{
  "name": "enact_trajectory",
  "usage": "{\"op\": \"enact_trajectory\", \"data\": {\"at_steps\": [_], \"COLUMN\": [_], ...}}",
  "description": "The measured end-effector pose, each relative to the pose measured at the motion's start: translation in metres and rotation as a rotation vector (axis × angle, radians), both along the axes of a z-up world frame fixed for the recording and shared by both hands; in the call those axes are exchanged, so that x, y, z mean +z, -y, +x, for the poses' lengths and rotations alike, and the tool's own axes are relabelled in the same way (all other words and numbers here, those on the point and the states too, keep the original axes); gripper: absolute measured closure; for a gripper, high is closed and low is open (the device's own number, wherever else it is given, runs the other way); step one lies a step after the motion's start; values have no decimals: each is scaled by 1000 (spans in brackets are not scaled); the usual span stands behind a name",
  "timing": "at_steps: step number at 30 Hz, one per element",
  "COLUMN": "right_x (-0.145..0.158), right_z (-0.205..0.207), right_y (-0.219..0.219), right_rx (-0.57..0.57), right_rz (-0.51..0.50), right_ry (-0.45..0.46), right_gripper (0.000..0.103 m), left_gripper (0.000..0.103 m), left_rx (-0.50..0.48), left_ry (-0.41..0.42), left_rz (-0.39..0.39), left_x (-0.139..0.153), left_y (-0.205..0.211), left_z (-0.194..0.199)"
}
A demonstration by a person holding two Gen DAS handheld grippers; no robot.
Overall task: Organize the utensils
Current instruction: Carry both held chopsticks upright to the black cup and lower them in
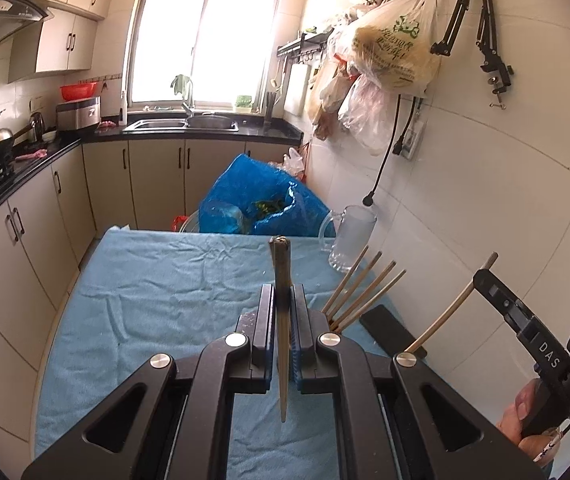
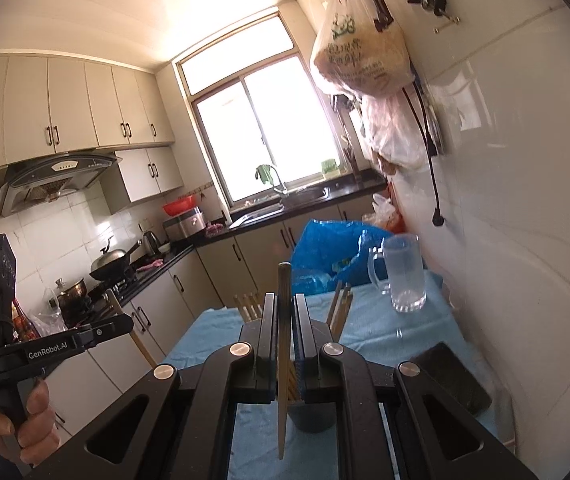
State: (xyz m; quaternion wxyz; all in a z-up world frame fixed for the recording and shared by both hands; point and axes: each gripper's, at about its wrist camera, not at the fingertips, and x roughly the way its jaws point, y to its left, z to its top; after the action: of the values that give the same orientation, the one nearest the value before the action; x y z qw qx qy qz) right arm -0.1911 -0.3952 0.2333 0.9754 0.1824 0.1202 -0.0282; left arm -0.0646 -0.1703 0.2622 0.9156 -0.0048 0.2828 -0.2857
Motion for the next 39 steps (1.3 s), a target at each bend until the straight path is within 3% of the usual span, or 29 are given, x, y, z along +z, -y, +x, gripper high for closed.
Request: {"op": "enact_trajectory", "data": {"at_steps": [19, 28, 39], "right_x": [42, 40, 15], "right_z": [33, 56, 83], "right_y": [11, 14, 16], "right_rx": [-35, -46, -54], "right_rz": [-43, -58, -68], "right_ry": [58, 39, -19], "right_gripper": [95, 95, 95], "left_gripper": [96, 96, 96], "left_rx": [-8, -6, 5], "left_ry": [54, 26, -6], "left_rz": [-54, -64, -57], "left_x": [37, 27, 1], "left_y": [36, 49, 54], "left_z": [32, 54, 72]}}
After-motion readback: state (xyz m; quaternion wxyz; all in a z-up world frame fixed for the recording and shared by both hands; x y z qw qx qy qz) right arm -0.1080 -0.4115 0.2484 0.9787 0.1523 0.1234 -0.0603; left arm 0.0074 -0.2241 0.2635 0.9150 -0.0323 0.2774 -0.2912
